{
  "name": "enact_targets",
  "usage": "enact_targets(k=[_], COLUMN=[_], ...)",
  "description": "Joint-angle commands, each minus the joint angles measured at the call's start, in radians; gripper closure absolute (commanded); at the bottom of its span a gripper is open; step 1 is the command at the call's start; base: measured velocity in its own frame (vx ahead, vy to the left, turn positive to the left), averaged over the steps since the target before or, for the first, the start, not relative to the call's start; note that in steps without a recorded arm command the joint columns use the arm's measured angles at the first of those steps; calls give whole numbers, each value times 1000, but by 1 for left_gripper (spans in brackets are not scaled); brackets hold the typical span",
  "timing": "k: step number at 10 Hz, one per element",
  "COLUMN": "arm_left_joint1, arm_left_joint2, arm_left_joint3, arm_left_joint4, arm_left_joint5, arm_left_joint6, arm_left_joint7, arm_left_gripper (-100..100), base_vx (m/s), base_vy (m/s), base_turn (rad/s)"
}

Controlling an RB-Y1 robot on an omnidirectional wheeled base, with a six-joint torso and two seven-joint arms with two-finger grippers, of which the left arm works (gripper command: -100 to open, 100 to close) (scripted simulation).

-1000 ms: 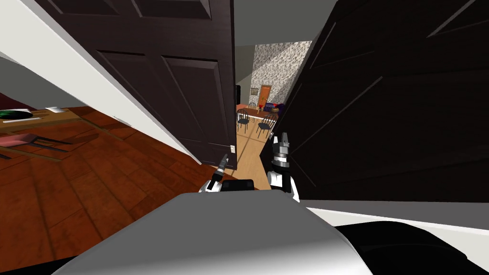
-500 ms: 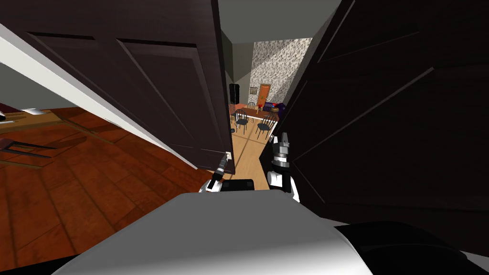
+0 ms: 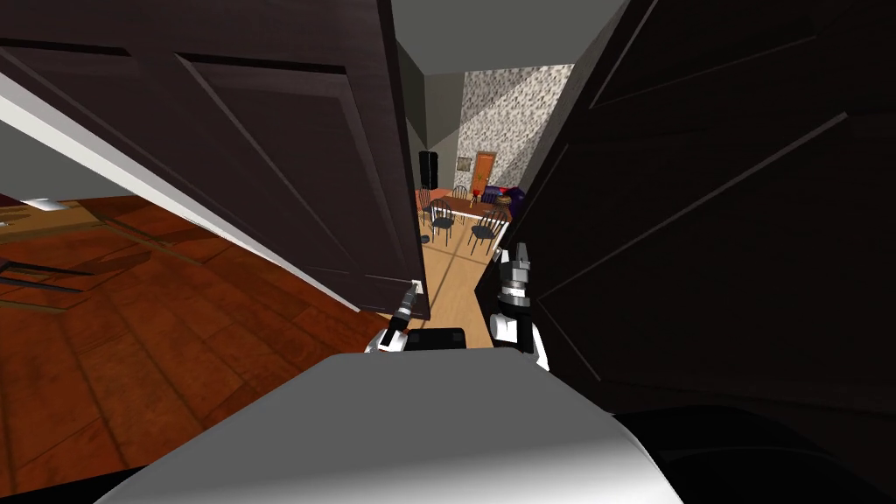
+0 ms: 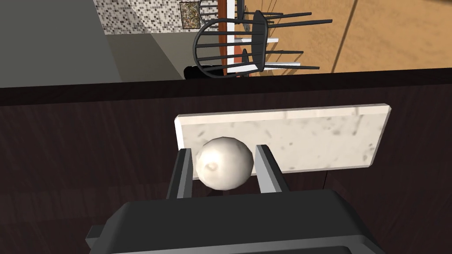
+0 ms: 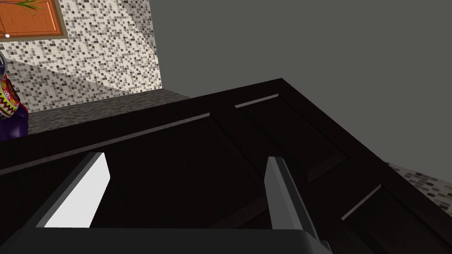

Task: Push the door open

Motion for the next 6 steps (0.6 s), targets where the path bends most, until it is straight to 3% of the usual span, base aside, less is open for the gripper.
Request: enact_targets(k=[1,3,6], arm_left_joint1=[1,1,-1], arm_left_joint2=[0,0,17], arm_left_joint3=[0,0,8], arm_left_joint4=[0,0,7], arm_left_joint5=[0,0,22], arm_left_joint6=[-1,-1,0], arm_left_joint7=[1,1,-21], arm_left_gripper=[100,100,100], base_vx=[-12,-4,141], base_vy=[3,0,-38], base_turn=[2,2,80])
